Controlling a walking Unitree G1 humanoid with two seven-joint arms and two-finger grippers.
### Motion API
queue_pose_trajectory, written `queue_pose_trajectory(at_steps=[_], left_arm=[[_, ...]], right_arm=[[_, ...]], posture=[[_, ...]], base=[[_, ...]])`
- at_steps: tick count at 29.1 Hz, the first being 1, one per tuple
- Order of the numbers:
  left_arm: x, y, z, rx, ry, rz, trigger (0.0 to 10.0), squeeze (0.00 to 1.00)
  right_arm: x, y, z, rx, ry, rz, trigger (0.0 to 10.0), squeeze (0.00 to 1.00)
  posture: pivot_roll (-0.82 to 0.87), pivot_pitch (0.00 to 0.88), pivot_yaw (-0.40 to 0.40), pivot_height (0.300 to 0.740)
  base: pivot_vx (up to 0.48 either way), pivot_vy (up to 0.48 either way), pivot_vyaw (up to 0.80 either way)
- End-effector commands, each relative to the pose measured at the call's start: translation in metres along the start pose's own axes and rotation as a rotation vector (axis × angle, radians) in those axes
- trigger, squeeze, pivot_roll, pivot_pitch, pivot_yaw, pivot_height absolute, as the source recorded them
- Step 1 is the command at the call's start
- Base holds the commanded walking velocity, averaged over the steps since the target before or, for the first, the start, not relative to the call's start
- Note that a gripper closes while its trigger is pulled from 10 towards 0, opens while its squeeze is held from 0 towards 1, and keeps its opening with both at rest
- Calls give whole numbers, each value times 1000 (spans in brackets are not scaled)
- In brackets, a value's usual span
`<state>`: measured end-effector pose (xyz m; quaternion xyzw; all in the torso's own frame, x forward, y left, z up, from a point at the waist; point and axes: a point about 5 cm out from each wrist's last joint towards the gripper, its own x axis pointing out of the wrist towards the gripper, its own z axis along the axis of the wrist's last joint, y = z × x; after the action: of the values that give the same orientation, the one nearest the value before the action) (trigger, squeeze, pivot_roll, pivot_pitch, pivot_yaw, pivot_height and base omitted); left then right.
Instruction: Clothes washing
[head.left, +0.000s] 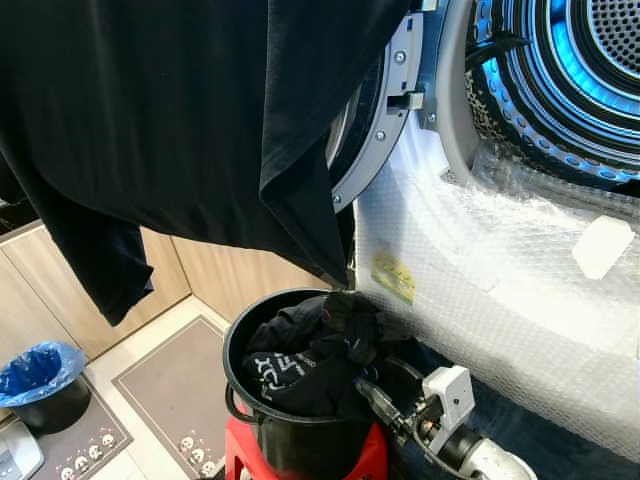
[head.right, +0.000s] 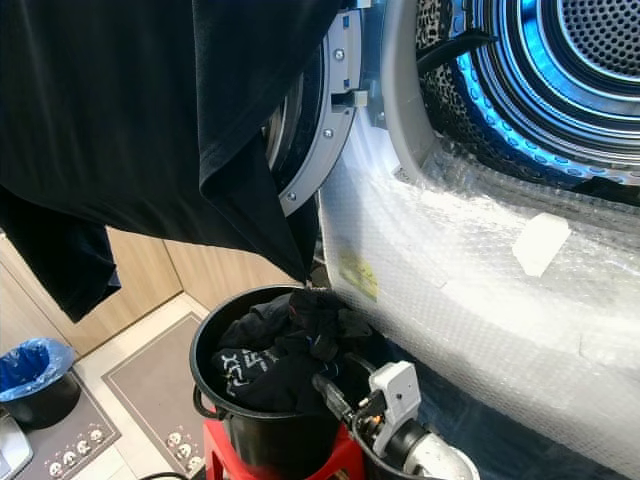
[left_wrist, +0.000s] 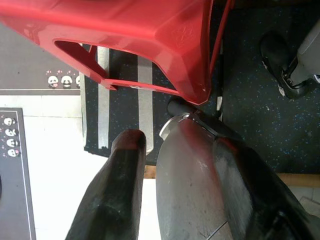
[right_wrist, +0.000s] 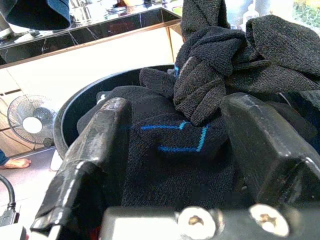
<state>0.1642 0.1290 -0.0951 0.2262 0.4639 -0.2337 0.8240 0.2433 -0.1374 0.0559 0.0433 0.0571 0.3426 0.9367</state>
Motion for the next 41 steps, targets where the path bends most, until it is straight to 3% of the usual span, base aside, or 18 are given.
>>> queue_pose_trajectory(at_steps=[1, 41], left_arm=[[-2, -3, -12, -8, 48, -15, 10000, 0], [-2, -2, -13, -4, 49, -13, 10000, 0]], right_arm=[[3, 3, 7, -18, -15, 15, 10000, 0], [10, 8, 16, -25, -49, 41, 10000, 0]], posture=[[-219, 0, 63, 740], [-212, 0, 70, 740]], base=[[0, 0, 0], [0, 0, 0]])
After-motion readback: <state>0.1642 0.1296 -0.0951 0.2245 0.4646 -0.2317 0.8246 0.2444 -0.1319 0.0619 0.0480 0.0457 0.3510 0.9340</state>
